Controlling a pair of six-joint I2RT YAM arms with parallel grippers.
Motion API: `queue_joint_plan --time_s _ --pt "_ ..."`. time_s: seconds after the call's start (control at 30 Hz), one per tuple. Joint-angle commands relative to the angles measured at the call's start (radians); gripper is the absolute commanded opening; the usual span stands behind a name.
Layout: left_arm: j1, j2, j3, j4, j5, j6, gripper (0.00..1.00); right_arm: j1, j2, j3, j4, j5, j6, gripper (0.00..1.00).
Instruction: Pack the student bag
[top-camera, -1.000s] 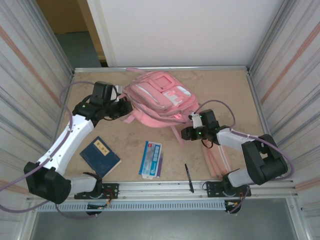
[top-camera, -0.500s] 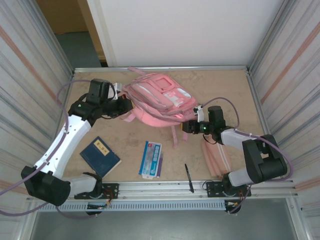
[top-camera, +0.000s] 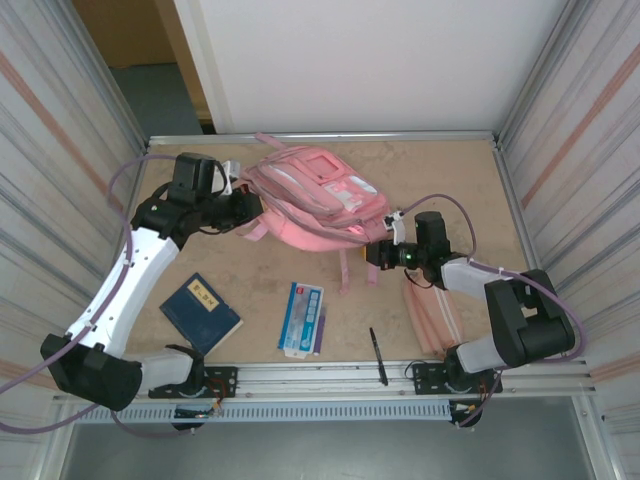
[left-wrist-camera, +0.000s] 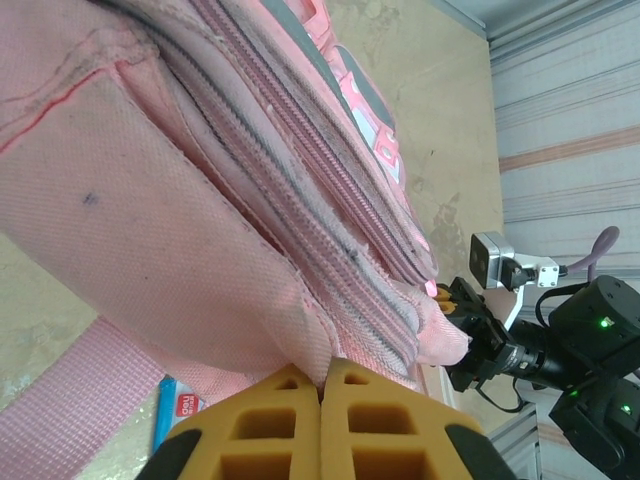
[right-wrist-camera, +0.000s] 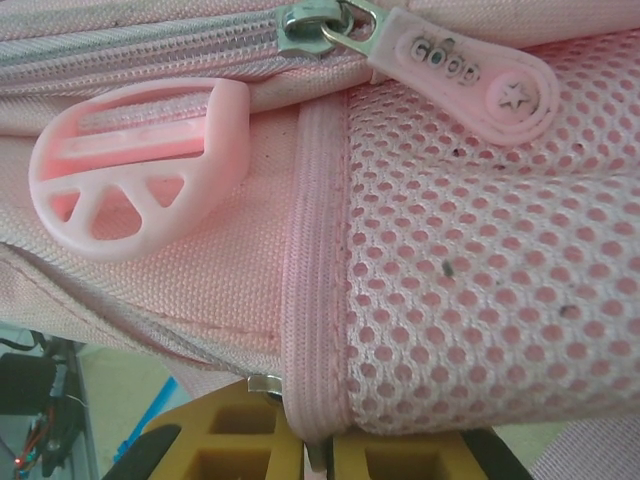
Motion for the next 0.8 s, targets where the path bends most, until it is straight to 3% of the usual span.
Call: queue_joint_plan --time_s 0.0,0.23,0.4,0.7,0.77 --pt "0.013 -0.002 0.052 0.034 -0.001 0.035 0.00 0.006 -0.027 0.003 -0.090 0.033 -0.023 0.06" --pt "0.017 0.021 0.023 0.052 -0.013 0.019 0.00 0.095 -0.076 0.142 -0.374 0.104 -0.099 0.07" --pt "0.018 0.046 0.009 0.067 0.004 0.011 0.00 0.141 -0.072 0.204 -0.464 0.110 -0.125 0.09" --pt "0.045 0.057 0.018 0.087 0.001 0.014 0.00 0.177 -0.025 0.287 -0.655 0.146 -0.217 0.20" --pt "0.049 0.054 0.025 0.091 0.011 0.010 0.00 0.168 -0.022 0.284 -0.662 0.173 -0.203 0.16"
